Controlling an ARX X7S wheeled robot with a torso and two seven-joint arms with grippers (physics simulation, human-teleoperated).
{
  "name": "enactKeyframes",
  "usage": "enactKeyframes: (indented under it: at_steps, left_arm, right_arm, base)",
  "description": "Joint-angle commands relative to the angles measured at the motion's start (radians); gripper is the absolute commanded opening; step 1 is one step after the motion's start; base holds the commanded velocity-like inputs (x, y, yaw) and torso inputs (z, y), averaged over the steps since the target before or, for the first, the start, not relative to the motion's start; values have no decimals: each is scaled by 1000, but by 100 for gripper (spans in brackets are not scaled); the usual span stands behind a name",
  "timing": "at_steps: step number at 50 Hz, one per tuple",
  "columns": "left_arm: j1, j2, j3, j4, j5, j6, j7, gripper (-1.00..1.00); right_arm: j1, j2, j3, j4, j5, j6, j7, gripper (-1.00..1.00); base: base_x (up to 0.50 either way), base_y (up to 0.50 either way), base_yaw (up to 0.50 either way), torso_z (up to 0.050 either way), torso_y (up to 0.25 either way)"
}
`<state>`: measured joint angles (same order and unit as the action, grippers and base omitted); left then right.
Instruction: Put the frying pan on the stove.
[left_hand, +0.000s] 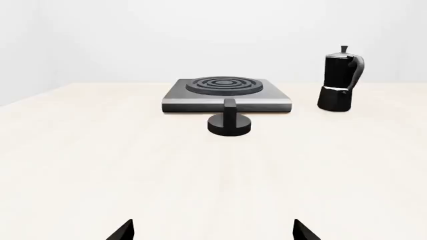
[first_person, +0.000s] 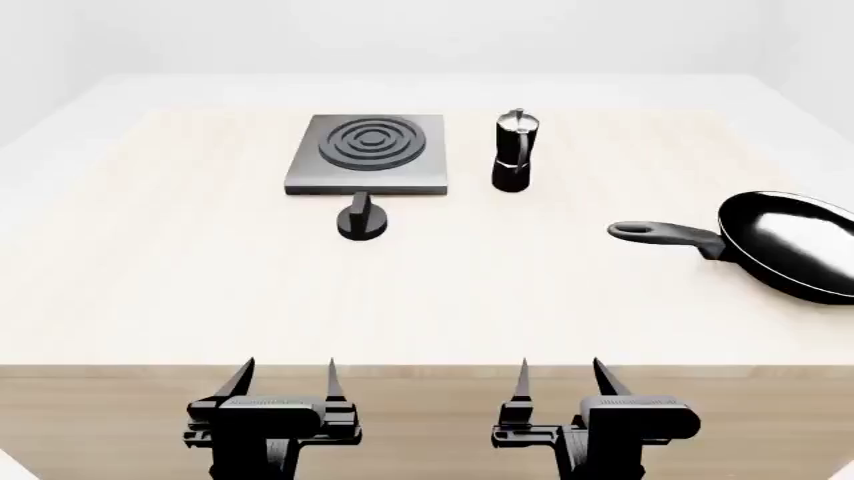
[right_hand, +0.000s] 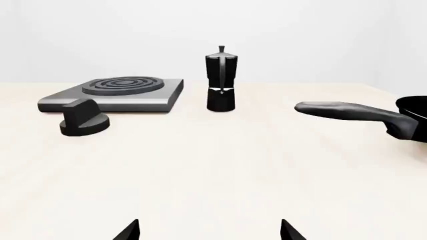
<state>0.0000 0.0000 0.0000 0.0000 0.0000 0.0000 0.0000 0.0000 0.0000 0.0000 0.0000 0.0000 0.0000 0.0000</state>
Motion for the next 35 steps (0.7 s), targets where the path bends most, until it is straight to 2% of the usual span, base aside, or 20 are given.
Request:
enactKeyframes:
  at_steps: [1, 7, 9, 12, 21, 35]
  left_arm:
    - [5, -16, 19, 4, -14, 8, -17, 100]
    - [7, -39, 44, 11, -31, 1, -39, 100]
    - [15, -48, 60, 43, 7, -27, -65, 100]
    - [19, -54, 62, 34, -25, 26, -53, 100]
    - [23, -68, 71, 70, -45, 10, -72, 100]
    - [62, -109, 96, 423, -15, -137, -116, 100]
  right_arm:
    - [-1, 15, -20, 0, 18, 3, 19, 100]
    - [2, 36, -42, 9, 33, 2, 50, 100]
    - [2, 40, -48, 9, 37, 3, 56, 100]
    - [-1, 45, -54, -4, 38, 11, 63, 100]
    - [-14, 62, -65, -90, 54, 47, 93, 100]
    - [-45, 100, -72, -467, 55, 195, 143, 100]
  base:
    - [0, 0, 0, 0, 0]
    - [0, 0, 0, 0, 0]
    - [0, 0, 0, 0, 0]
    - [0, 0, 0, 0, 0]
    - [0, 0, 0, 0, 0]
    - [0, 0, 0, 0, 0]
